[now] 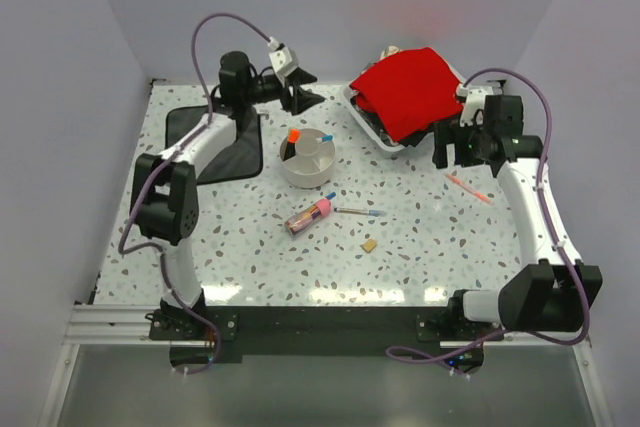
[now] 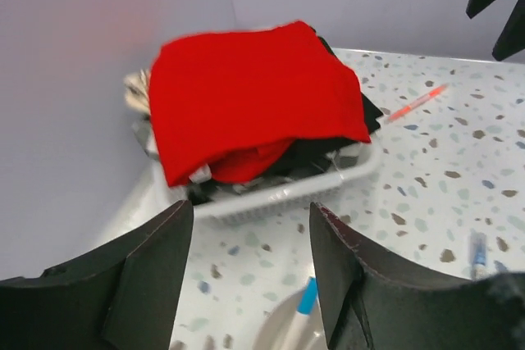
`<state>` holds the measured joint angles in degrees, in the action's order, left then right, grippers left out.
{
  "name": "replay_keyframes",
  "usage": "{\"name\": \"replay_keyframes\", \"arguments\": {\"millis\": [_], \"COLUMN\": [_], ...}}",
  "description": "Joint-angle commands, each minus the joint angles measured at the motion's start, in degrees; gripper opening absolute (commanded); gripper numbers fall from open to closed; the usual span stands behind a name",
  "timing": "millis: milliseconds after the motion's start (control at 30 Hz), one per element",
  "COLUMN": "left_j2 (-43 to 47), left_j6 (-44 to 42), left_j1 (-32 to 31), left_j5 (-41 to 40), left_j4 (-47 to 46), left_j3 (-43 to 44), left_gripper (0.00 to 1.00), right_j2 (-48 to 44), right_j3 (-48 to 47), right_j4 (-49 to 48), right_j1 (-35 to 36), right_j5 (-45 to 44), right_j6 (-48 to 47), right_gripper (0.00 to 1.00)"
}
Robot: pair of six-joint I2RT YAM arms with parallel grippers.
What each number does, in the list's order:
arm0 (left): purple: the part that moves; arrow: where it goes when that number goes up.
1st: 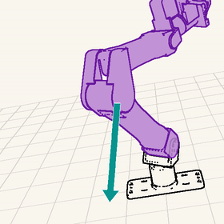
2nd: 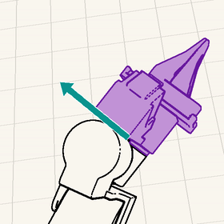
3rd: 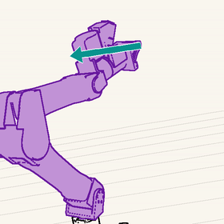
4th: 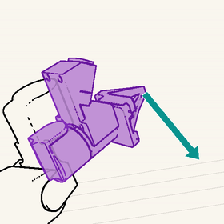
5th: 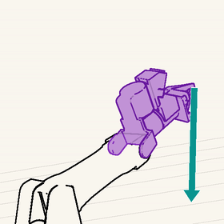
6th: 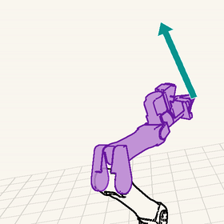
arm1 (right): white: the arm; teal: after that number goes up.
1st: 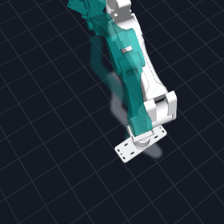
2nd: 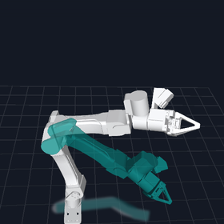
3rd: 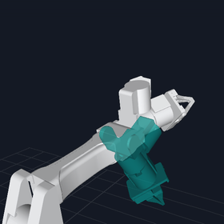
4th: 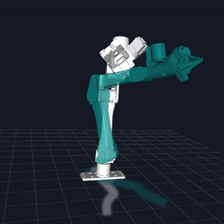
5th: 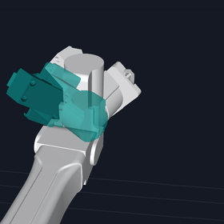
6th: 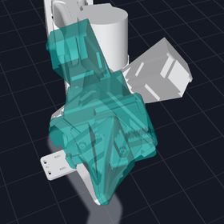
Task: Sort the stationery into containers
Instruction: Place the pen in the storage box, then pick up the pen from the center of the board.
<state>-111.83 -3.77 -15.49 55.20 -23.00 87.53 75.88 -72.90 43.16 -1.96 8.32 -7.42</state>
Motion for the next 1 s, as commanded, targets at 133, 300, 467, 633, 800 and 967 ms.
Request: {"name": "replay_keyframes", "arguments": {"millis": [133,300,467,633,800,967], "left_j2": [10.23,7.51,3.03,-5.67,-9.97,-12.53], "left_j6": [-43.83,-46.86,-46.06,-43.35,-40.97,-39.12], "left_j1": [-15.25,-20.89,-26.96,-30.57,-30.66,-30.66], "left_j5": [-4.56,-11.34,-22.38,-29.18,-30.5,-31.21], "left_j4": [61.81,68.63,66.33,68.27,66.07,64.05], "left_j3": [8.8,5.65,6.94,12.32,12.84,13.99], "left_gripper": [0.71,0.7,0.7,0.67,0.62,0.57], "right_j2": [-11.79,-13.13,-13.38,-15.75,-18.65,-19.54], "right_j3": [6.28,3.05,-2.24,0.47,4.87,6.02], "right_j4": [-5.54,-0.9,2.9,2.11,0.53,0.09], "right_j1": [-0.42,-1.03,-1.03,-1.03,-1.03,-1.03], "right_j5": [-0.14,-0.14,-1.72,-4.28,-4.1,-3.22], "right_j6": [11.35,19.02,10.87,2.59,4.25,5.31], "right_gripper": [0.98,0.99,0.99,0.99,0.99,0.99]}}
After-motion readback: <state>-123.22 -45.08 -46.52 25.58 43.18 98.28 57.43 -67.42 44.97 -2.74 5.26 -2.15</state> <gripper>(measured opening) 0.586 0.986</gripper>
